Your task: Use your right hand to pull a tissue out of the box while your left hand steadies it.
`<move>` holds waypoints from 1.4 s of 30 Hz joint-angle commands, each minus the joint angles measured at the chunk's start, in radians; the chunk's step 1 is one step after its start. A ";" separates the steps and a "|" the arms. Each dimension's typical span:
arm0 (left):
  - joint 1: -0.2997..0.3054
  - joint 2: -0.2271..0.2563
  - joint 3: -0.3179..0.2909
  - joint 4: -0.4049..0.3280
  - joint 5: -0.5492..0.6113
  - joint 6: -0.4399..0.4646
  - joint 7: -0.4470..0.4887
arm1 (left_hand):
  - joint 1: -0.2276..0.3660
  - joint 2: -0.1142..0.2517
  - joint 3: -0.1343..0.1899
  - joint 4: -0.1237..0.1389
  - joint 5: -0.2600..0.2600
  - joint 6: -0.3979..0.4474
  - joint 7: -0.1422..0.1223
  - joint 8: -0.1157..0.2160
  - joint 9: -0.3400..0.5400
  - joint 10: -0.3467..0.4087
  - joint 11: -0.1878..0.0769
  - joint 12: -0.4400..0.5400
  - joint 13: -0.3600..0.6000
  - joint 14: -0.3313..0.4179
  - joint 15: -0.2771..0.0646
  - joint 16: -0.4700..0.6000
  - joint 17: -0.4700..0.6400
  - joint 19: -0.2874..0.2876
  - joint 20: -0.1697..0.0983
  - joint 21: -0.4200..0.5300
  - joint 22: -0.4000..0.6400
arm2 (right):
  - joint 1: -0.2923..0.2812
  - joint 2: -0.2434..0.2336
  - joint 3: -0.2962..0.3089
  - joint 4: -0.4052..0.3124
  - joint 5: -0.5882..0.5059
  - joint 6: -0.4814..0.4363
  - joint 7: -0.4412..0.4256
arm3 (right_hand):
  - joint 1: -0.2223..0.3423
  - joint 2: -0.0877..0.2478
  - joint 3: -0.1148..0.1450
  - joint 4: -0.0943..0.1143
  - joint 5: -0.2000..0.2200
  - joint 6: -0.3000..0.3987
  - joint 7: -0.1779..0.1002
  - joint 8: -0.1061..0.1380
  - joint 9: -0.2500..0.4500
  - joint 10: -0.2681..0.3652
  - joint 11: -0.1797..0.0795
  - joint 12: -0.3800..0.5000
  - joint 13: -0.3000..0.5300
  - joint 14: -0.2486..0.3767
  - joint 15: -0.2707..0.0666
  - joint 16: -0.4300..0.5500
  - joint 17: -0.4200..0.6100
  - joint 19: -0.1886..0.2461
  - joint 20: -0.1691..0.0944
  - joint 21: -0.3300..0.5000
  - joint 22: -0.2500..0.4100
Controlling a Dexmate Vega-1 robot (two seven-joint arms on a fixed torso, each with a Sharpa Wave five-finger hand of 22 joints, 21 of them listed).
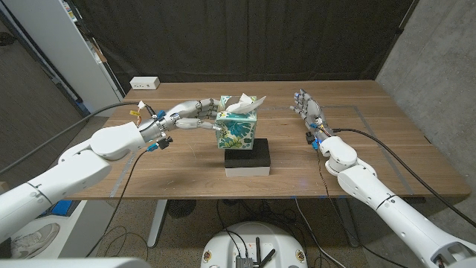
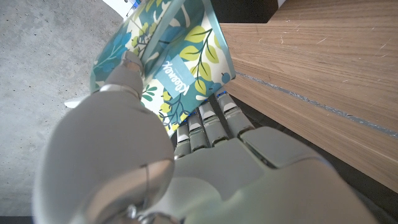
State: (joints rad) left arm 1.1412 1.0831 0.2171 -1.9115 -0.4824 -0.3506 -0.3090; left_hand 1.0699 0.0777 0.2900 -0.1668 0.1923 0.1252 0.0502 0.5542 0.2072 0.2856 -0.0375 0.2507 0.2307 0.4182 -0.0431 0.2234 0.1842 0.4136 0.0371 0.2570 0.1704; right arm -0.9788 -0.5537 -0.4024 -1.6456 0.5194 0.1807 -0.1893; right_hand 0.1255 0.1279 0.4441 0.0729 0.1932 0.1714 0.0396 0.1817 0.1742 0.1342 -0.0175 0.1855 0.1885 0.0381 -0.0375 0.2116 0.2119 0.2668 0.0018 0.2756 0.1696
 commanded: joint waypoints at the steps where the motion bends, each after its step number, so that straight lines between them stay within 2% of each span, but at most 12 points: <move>1: -0.003 -0.011 0.001 0.006 -0.002 -0.002 -0.010 | -0.004 0.006 -0.001 0.005 0.002 -0.003 0.003 0.000 0.001 -0.001 0.002 -0.006 0.002 -0.002 -0.090 0.000 0.003 0.070 -0.075 -0.003 0.003 | -0.044 -0.022 0.014 -0.054 -0.005 -0.001 -0.019 | 0.000 0.008 -0.001 -0.009 0.003 0.003 0.008 0.006 0.003 0.004 0.009 0.007 0.001 -0.003 0.006 0.005 0.002 -0.002 -0.002 -0.006 0.004; 6: -0.007 -0.014 0.004 0.008 0.002 -0.005 -0.013 | -0.004 0.006 -0.002 0.004 0.002 -0.001 0.002 0.000 0.002 0.000 -0.001 -0.006 0.003 -0.002 -0.092 -0.001 0.003 0.071 -0.076 -0.005 0.003 | -0.080 -0.031 0.025 -0.083 -0.006 0.013 -0.031 | 0.000 0.007 -0.003 -0.011 0.002 0.005 0.017 0.007 0.003 0.010 0.020 0.009 0.001 -0.007 0.005 0.004 0.002 -0.006 -0.007 -0.011 0.004; 12: -0.011 -0.019 0.009 0.013 0.000 -0.008 -0.018 | -0.004 0.007 -0.003 0.004 0.001 -0.001 0.002 -0.001 0.002 -0.002 -0.002 -0.008 0.004 -0.002 -0.093 -0.002 0.003 0.069 -0.079 -0.008 0.003 | -0.122 -0.038 0.038 -0.118 -0.016 0.037 -0.049 | -0.001 0.013 -0.003 -0.011 0.002 0.012 0.022 0.009 0.003 0.016 0.021 0.011 0.001 -0.008 -0.005 0.004 0.003 -0.010 -0.016 -0.016 0.004; 42: 0.007 -0.012 -0.001 0.009 0.002 -0.006 -0.006 | -0.002 0.011 -0.006 0.003 0.002 -0.002 -0.001 -0.005 0.002 -0.002 -0.005 -0.012 0.008 -0.005 -0.098 -0.007 0.002 0.068 -0.085 -0.020 0.004 | -0.282 -0.075 0.088 -0.251 -0.059 0.067 -0.107 | 0.000 0.016 -0.003 -0.016 0.002 0.010 0.024 0.007 0.003 0.018 0.024 0.010 0.001 -0.007 -0.001 0.004 0.003 -0.009 -0.015 -0.025 0.004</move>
State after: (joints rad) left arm 1.1420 1.0678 0.2230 -1.9011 -0.4785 -0.3571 -0.3188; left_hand 1.0693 0.0777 0.2858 -0.1631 0.1894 0.1250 0.0501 0.5536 0.2068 0.2815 -0.0412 0.2430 0.2349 0.4181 -0.0430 0.2166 0.1838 0.4196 0.0250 0.2398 0.1703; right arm -1.1985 -0.6210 -0.3345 -1.8521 0.4725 0.2324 -0.2723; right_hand 0.1255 0.1279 0.4399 0.0606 0.1932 0.1784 0.0576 0.1817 0.1742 0.1485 0.0073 0.1925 0.1883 0.0326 -0.0320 0.2116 0.2116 0.2560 -0.0090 0.2546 0.1696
